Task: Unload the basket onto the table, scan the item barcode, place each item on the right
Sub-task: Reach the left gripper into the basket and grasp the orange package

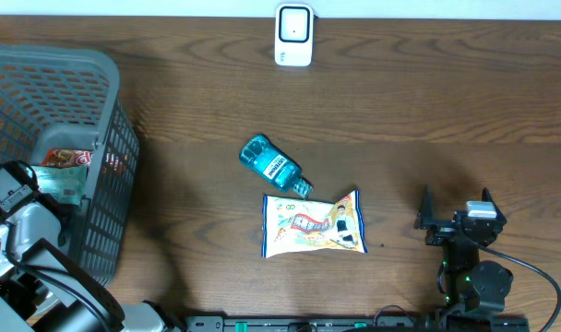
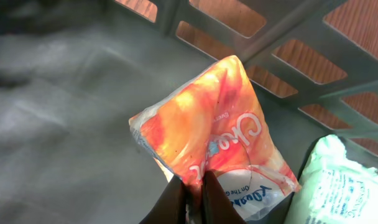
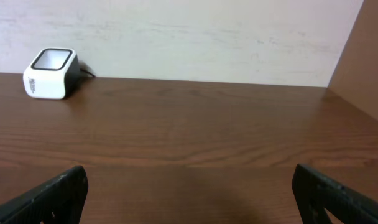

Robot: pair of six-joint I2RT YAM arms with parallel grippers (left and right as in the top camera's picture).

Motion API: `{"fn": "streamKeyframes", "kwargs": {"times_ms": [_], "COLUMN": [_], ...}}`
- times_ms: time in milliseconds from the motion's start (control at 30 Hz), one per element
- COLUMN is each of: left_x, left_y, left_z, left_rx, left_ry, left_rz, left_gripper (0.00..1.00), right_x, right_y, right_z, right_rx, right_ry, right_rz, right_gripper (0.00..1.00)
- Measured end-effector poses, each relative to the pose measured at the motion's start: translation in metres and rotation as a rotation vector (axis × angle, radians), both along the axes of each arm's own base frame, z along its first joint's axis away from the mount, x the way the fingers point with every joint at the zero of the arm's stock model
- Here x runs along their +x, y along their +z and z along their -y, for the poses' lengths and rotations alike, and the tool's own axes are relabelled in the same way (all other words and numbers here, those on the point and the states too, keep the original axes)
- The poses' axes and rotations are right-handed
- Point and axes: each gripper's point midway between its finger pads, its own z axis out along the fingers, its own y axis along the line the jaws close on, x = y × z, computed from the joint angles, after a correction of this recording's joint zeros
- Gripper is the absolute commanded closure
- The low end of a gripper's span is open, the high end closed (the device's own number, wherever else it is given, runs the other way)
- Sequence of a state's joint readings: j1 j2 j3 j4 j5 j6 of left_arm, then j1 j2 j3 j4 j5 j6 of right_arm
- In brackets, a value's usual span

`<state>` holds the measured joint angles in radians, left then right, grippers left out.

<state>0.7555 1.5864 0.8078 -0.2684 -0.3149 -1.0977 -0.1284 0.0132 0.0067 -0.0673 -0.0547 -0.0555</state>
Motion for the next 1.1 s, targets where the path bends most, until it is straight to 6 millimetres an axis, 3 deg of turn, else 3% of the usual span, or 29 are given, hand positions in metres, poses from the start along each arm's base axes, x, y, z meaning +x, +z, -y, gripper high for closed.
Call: {"fn": "streamKeyframes", "kwargs": {"times_ms": [133, 167, 200, 267, 433, 533, 600, 633, 700, 833, 1100], "left_x": [-0.003, -0.004, -0.004, -0.005, -0.005, -0.005, -0.005, -0.004, -0.004, -0.005, -0.003], "left_y": [0.005, 0.008, 0.012, 0.022, 0.023, 0.019, 0.014, 0.011, 0.004, -0.007, -0.005], "left_z": [0.002, 0.002, 0.003, 0.003, 0.004, 0.004, 0.003, 0.002, 0.002, 0.0, -0.003], "left_rx": [0.005, 0.009, 0.018, 0.038, 0.039, 0.031, 0.022, 0.02, 0.01, 0.0, 0.014], "left_ry": [-0.038, -0.046, -0.059, -0.07, -0.084, -0.083, -0.075, -0.073, -0.068, -0.056, -0.069], "left_rz": [-0.024, -0.025, -0.025, -0.014, -0.024, -0.029, -0.033, -0.034, -0.04, -0.066, -0.074], "left_gripper": [0.89, 0.74, 0.41, 0.3, 0.24, 0.07, 0.06, 0.09, 0.27, 0.9, 0.92], "right_x": [0.0, 0.0, 0.0, 0.0, 0.0, 0.0, 0.0, 0.0, 0.0, 0.0, 0.0], "right_y": [0.0, 0.0, 0.0, 0.0, 0.0, 0.0, 0.0, 0.0, 0.0, 0.0, 0.0], "right_z": [0.0, 0.0, 0.0, 0.0, 0.0, 0.0, 0.0, 0.0, 0.0, 0.0, 0.0], "right_rx": [0.0, 0.0, 0.0, 0.0, 0.0, 0.0, 0.0, 0.0, 0.0, 0.0, 0.0], "right_ry": [0.0, 0.0, 0.0, 0.0, 0.0, 0.0, 0.0, 0.0, 0.0, 0.0, 0.0], "right_rz": [0.0, 0.0, 0.0, 0.0, 0.0, 0.0, 0.0, 0.0, 0.0, 0.0, 0.0], "right_gripper": [0.01, 0.01, 0.01, 0.01, 0.01, 0.01, 0.01, 0.01, 0.01, 0.01, 0.01]}}
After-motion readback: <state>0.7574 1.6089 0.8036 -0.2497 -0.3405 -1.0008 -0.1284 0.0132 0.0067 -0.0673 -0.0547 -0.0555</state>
